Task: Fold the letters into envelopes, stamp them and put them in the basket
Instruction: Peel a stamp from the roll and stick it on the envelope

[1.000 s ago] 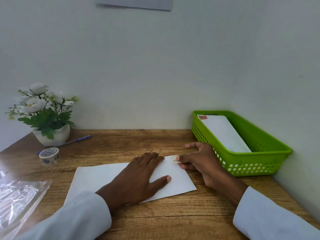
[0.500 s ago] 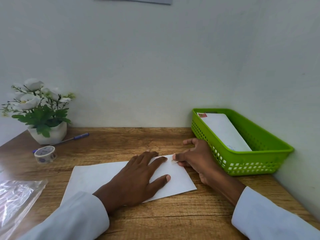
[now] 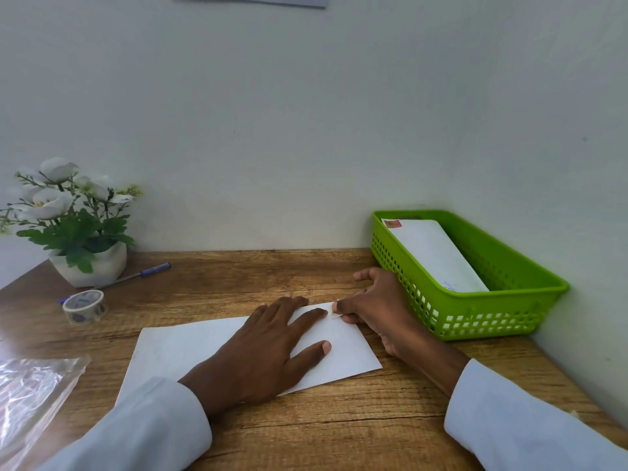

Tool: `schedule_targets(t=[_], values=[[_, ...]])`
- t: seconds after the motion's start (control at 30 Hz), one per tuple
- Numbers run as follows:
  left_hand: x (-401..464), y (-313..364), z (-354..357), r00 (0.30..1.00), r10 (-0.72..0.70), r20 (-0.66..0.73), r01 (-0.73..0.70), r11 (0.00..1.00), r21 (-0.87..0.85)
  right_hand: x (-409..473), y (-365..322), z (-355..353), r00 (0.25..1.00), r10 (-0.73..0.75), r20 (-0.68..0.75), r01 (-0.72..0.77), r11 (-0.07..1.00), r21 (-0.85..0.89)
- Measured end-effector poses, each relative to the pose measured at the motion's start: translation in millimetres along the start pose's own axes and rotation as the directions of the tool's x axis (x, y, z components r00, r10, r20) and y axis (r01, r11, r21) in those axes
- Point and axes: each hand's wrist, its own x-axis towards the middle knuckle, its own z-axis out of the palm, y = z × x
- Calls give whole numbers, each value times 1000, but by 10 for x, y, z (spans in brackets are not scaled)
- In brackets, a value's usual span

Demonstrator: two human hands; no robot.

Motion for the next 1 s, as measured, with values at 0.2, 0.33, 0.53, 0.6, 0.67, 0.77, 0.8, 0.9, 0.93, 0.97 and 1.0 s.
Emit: schedule_targets(t=[0.2,0.33,0.53,0.6,0.67,0.77,0.8,0.9,0.93,0.97,1.0], values=[[17,-28,4,1000,24,-14,-24,1000,13,41,-30,19,991,-136,8,132,944,-303],[56,-40,18,999,37,-39,-36,999,22,59,-41,-1,974,-224,35,213,847,-487],[165,-69,47,998,22,-66,-20,999,35,64,59,-136,992,-116,52,127,935,-330],[208,-63,52,997,11,-79,-8,999,34,54,79,-162,993,-98,67,113,955,-273],[243,-48,59,995,3,-95,1,999,39,27,71,-191,991,-96,91,116,961,-252],[267,-46,91,992,-6,-126,13,999,53,-11,42,-244,986,-66,150,99,969,-227],[265,-44,101,991,-3,-137,12,998,59,-22,37,-258,984,-56,166,93,971,-218],[264,-46,128,988,5,-155,5,998,63,-34,40,-250,984,-49,173,88,970,-228],[263,-41,131,988,5,-156,4,998,61,-23,45,-233,986,-51,161,89,967,-239],[263,-44,133,988,6,-155,4,998,62,-9,46,-212,988,-57,144,92,964,-250],[268,-45,137,988,7,-156,4,998,67,12,53,-190,990,-65,122,95,961,-260]])
